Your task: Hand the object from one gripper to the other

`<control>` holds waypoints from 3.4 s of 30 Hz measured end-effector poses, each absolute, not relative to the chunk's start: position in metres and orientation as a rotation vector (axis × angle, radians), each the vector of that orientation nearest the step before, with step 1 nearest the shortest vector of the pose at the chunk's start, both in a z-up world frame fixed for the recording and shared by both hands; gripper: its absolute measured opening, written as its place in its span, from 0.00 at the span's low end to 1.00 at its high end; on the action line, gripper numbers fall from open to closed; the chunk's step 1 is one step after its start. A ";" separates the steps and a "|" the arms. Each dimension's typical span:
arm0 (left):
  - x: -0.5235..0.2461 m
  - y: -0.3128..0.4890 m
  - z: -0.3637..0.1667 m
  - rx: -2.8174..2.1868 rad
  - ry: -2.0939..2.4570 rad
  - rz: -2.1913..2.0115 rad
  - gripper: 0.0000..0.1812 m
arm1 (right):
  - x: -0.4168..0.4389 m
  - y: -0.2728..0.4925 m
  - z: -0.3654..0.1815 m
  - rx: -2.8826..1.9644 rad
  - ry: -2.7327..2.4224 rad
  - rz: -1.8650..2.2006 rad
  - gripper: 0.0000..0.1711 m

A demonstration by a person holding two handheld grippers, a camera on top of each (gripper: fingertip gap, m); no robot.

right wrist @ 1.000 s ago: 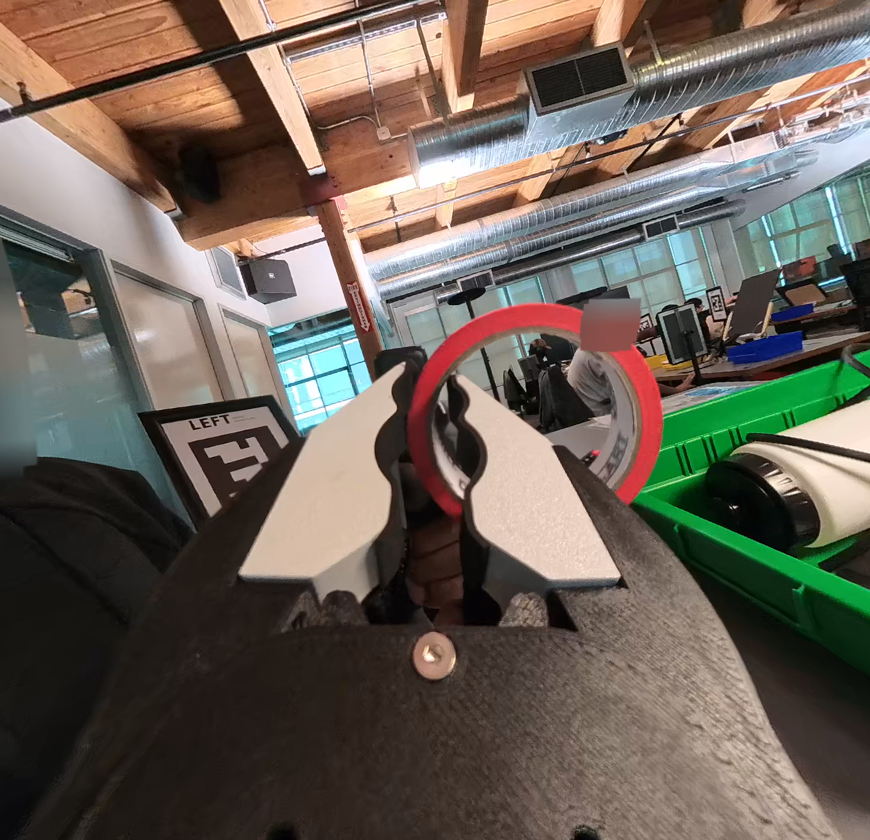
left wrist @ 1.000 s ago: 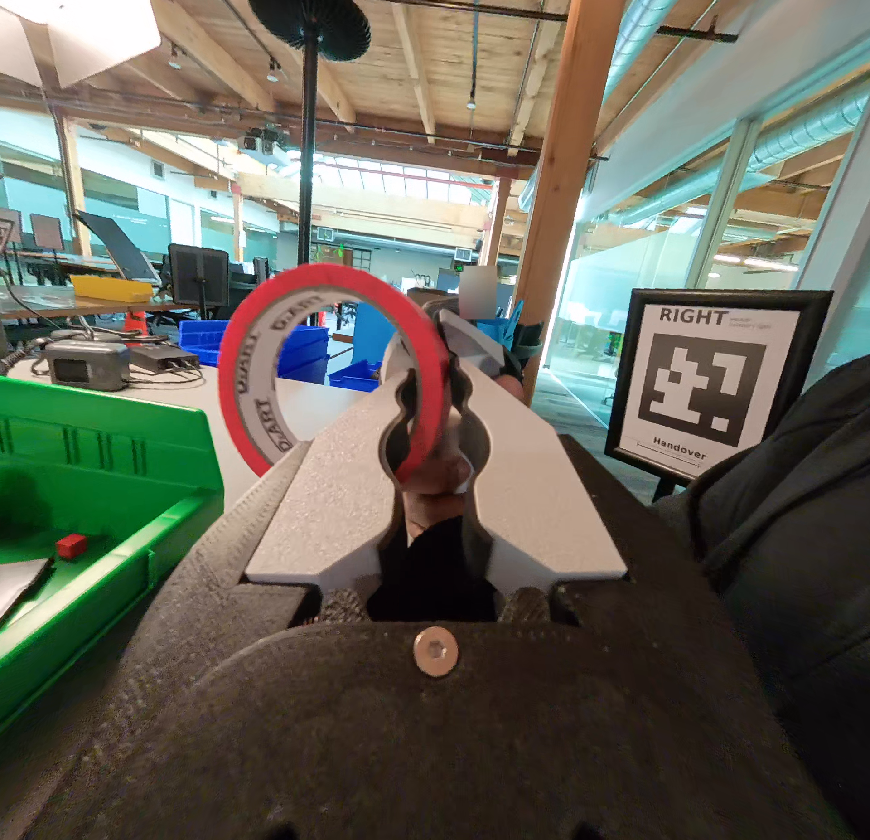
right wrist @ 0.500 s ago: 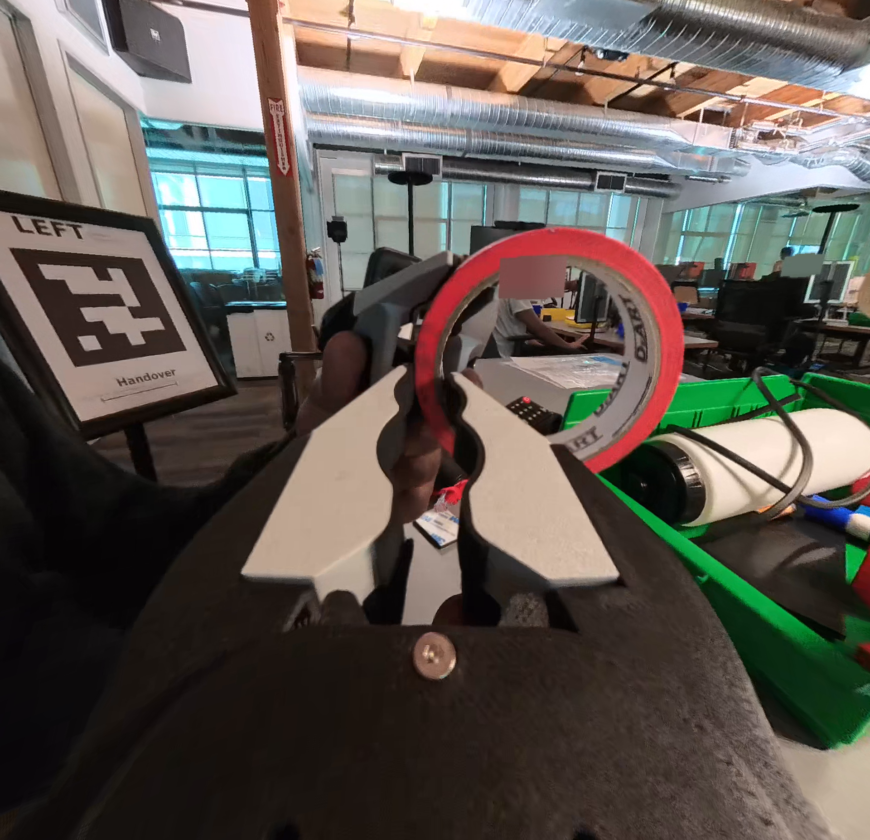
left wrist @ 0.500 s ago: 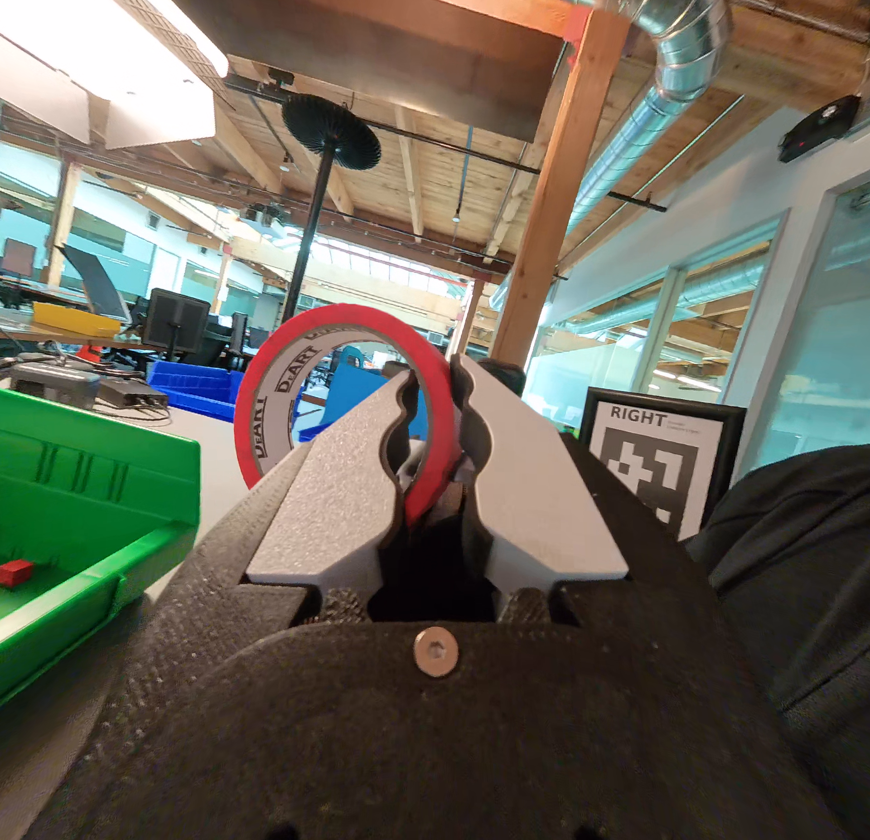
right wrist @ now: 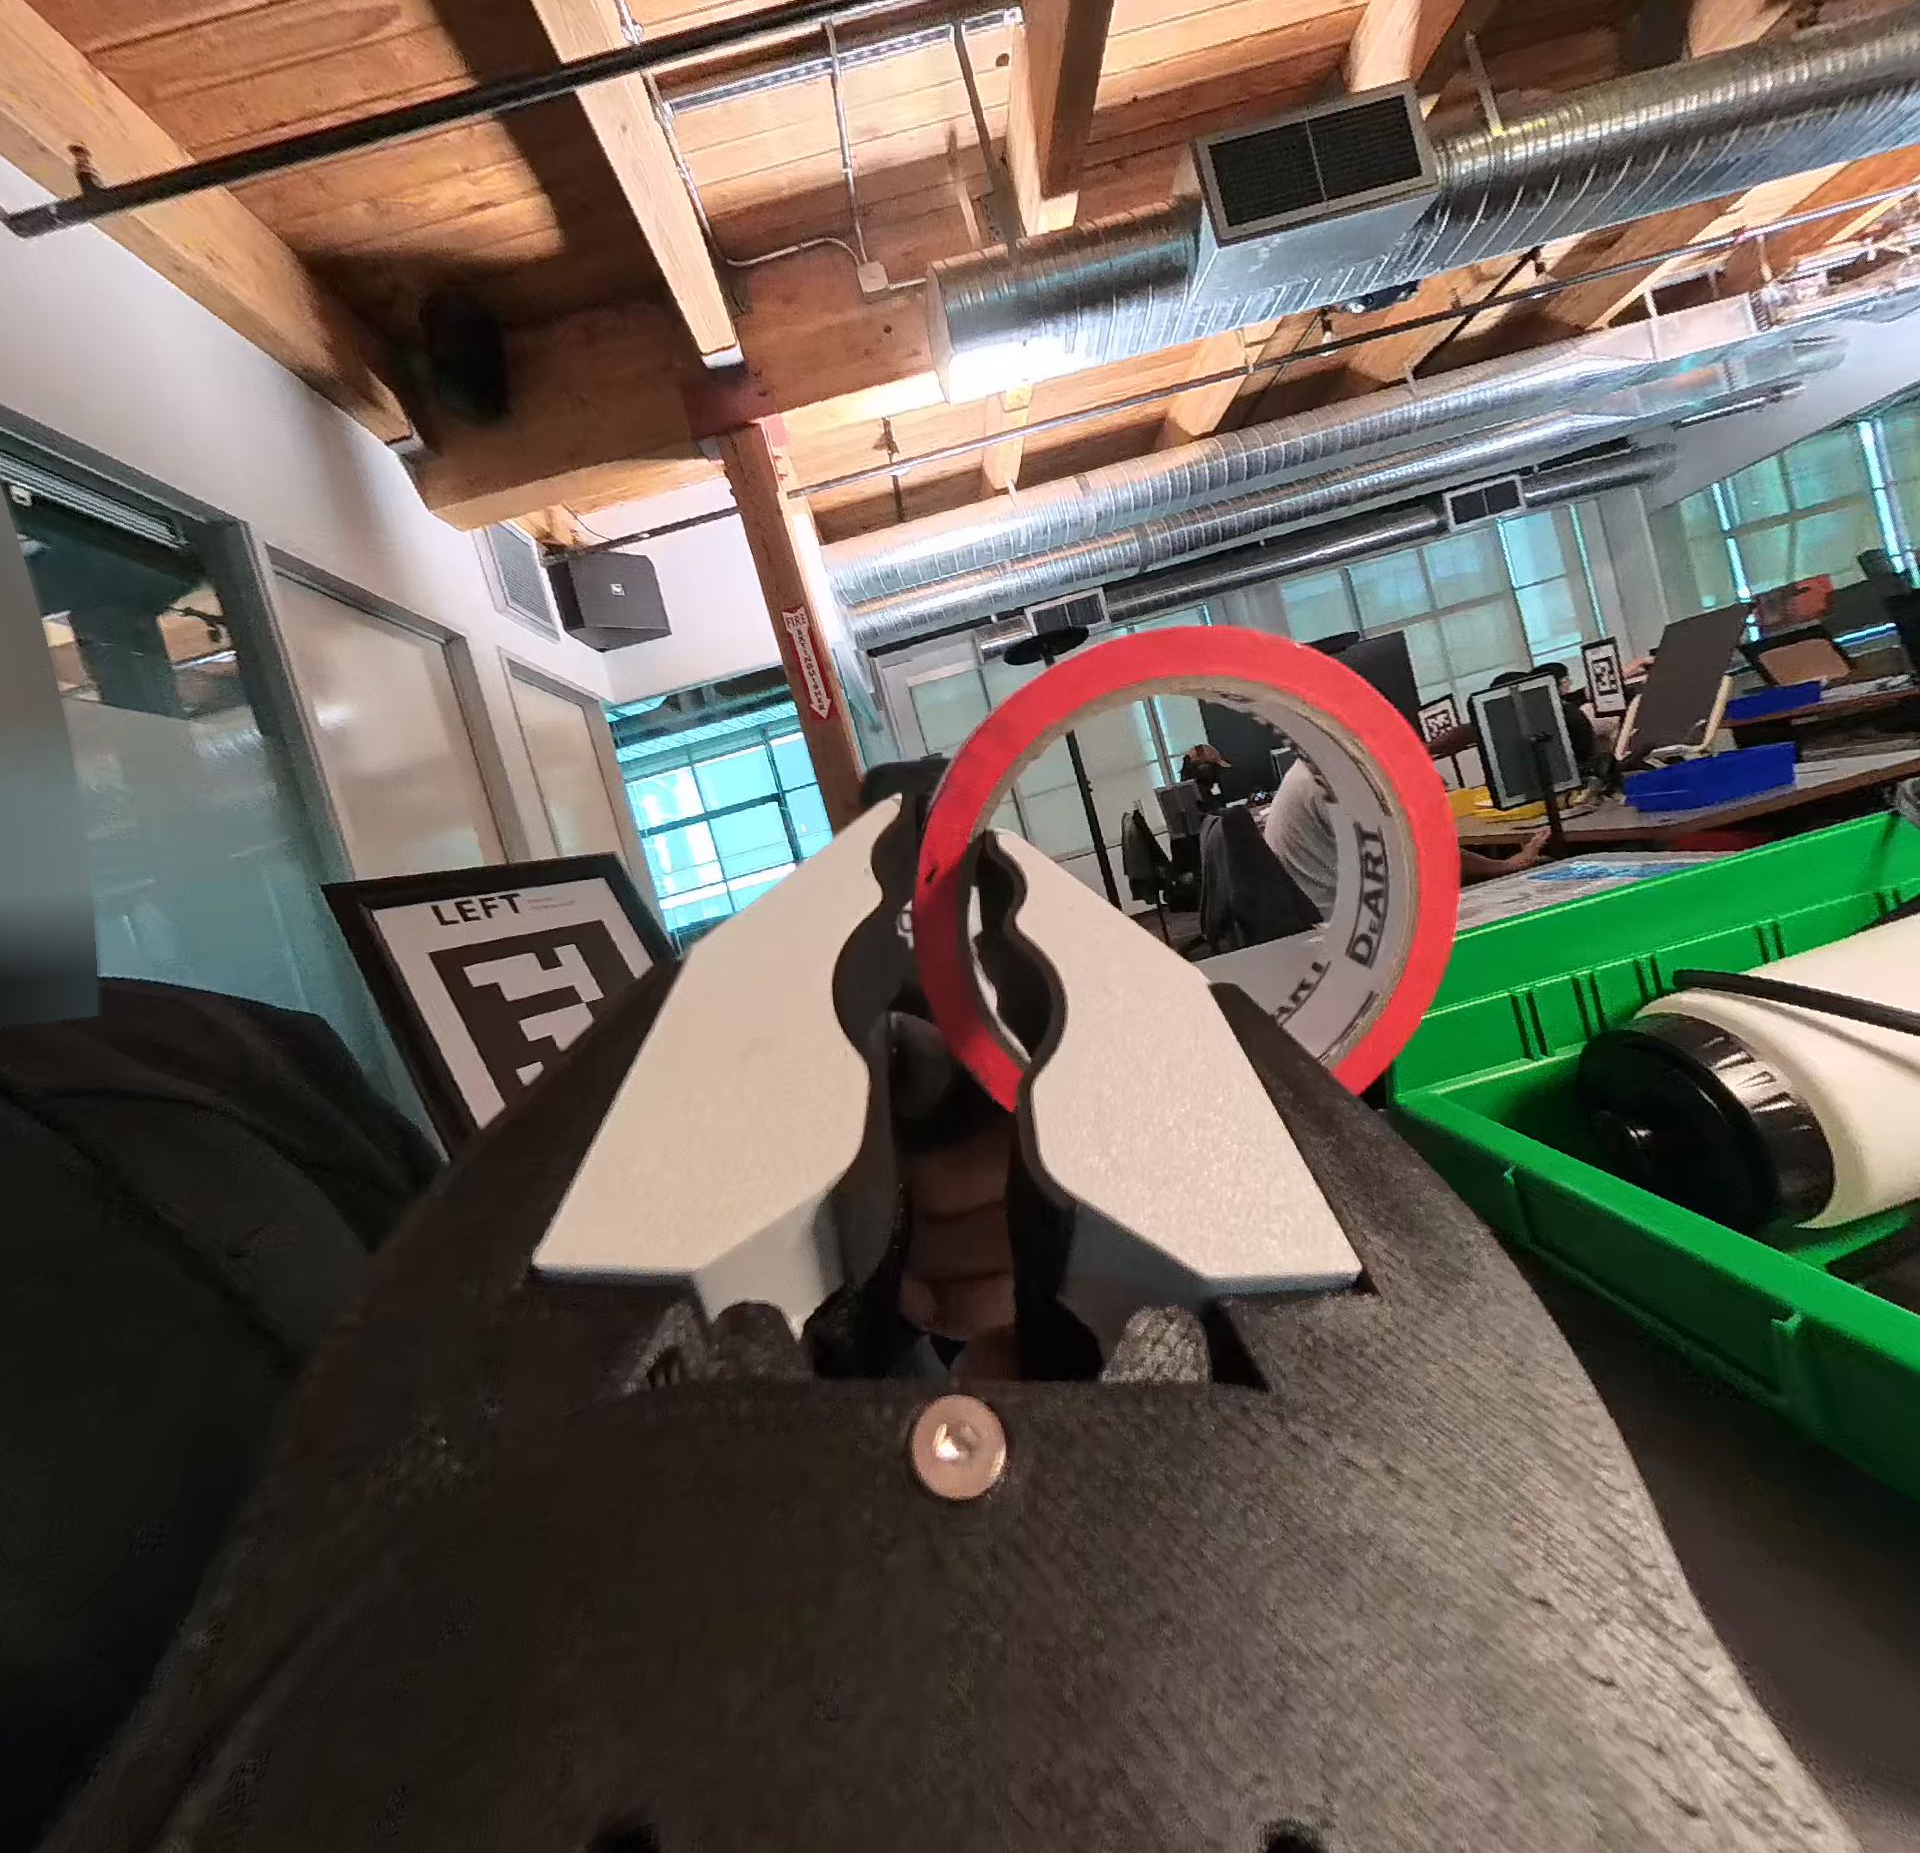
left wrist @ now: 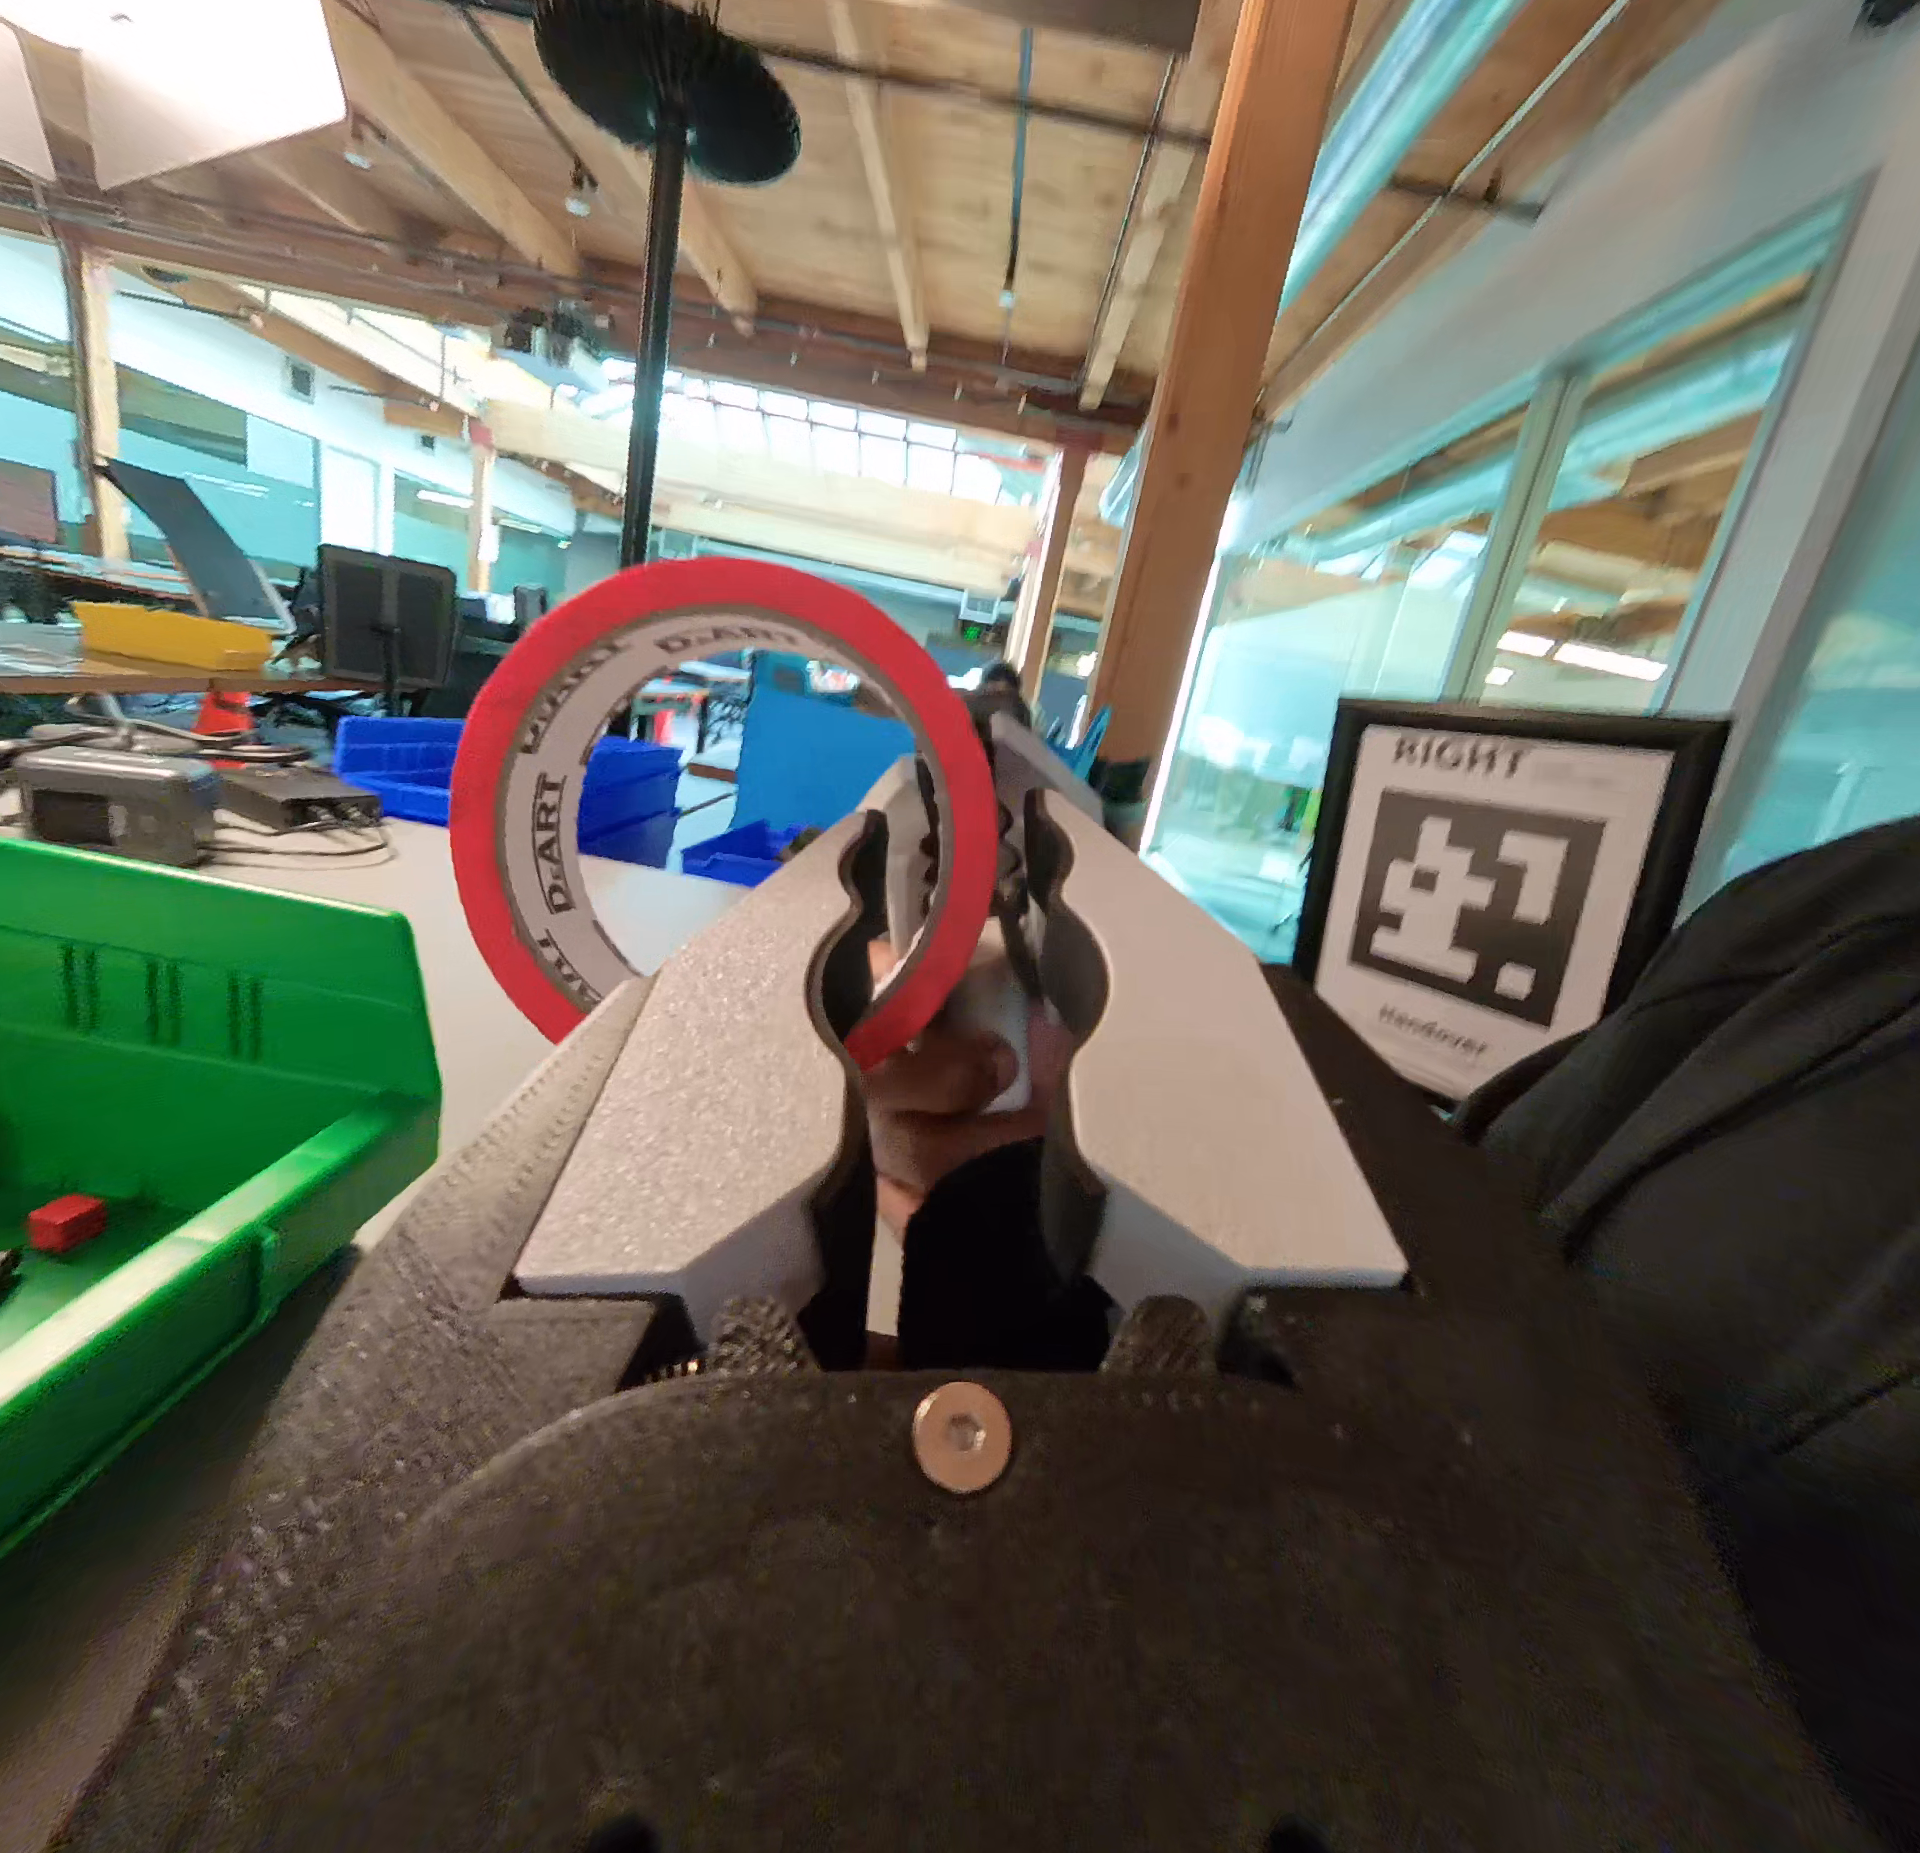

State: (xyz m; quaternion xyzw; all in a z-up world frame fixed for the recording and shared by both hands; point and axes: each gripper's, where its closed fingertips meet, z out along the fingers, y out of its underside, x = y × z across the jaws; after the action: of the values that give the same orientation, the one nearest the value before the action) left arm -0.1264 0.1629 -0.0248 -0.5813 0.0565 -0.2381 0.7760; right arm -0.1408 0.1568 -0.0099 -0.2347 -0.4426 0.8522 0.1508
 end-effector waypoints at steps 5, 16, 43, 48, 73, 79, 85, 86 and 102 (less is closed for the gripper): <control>-0.129 0.164 -0.031 -1.304 0.139 -0.481 0.06 | -0.147 0.153 -0.015 -0.678 -1.299 2.308 0.16; -0.149 0.150 -0.011 -1.142 0.013 -0.639 0.06 | -0.152 0.130 -0.035 -0.597 -1.483 2.030 0.07; -0.144 0.155 -0.014 -1.165 0.018 -0.628 0.15 | -0.149 0.156 -0.017 -0.694 -1.304 2.292 0.08; -0.136 0.161 -0.024 -1.240 0.054 -0.620 0.07 | -0.149 0.161 -0.014 -0.707 -1.261 2.322 0.09; -0.137 0.159 -0.022 -1.226 0.078 -0.547 0.06 | -0.149 0.157 -0.014 -0.695 -1.272 2.333 0.14; -0.150 0.155 -0.015 -1.170 0.003 -0.575 0.07 | -0.150 0.140 -0.027 -0.662 -1.415 2.208 0.08; -0.141 0.159 -0.018 -1.195 0.028 -0.592 0.15 | -0.150 0.153 -0.019 -0.696 -1.325 2.282 0.08; -0.139 0.160 -0.019 -1.207 0.038 -0.588 0.15 | -0.149 0.155 -0.017 -0.702 -1.308 2.316 0.08; -0.155 0.155 -0.014 -1.162 -0.020 -0.558 0.08 | -0.155 0.133 -0.036 -0.670 -1.482 2.121 0.10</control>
State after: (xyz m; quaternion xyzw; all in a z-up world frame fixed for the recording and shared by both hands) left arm -0.1550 0.1551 -0.0141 -0.5416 -0.0093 -0.2602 0.7993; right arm -0.1552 0.1326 -0.0361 -0.2439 -0.5393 0.7718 0.2323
